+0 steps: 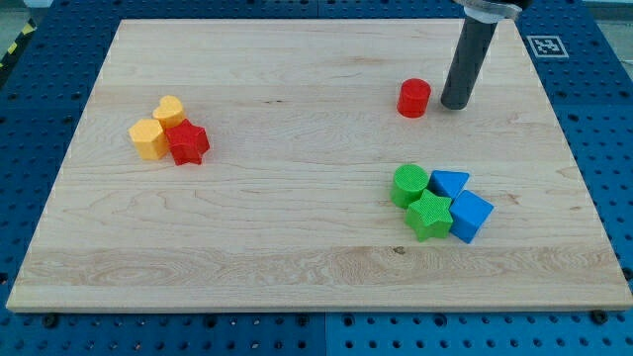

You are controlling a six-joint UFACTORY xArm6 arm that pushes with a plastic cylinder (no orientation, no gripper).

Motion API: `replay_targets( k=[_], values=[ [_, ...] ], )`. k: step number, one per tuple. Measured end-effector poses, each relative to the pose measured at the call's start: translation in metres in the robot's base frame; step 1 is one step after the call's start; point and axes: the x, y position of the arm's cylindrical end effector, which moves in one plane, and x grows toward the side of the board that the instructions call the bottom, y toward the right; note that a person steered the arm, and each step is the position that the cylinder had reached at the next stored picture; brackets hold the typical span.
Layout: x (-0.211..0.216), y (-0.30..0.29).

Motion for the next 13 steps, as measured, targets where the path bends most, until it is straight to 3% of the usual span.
replay_targets(
  k=[1, 2, 3, 5, 6, 7, 8, 10, 12, 13],
  values=[
    [0.0, -0.083],
    [-0.01, -0.122],
    [-0.043, -0.119],
    [0.004, -0.171],
    [-0.017, -0.125],
    [0.004, -0.084],
    [0.045, -0.099],
    [0.029, -0.198],
    [-0.013, -0.189],
    [0.009, -0.214]
  ],
)
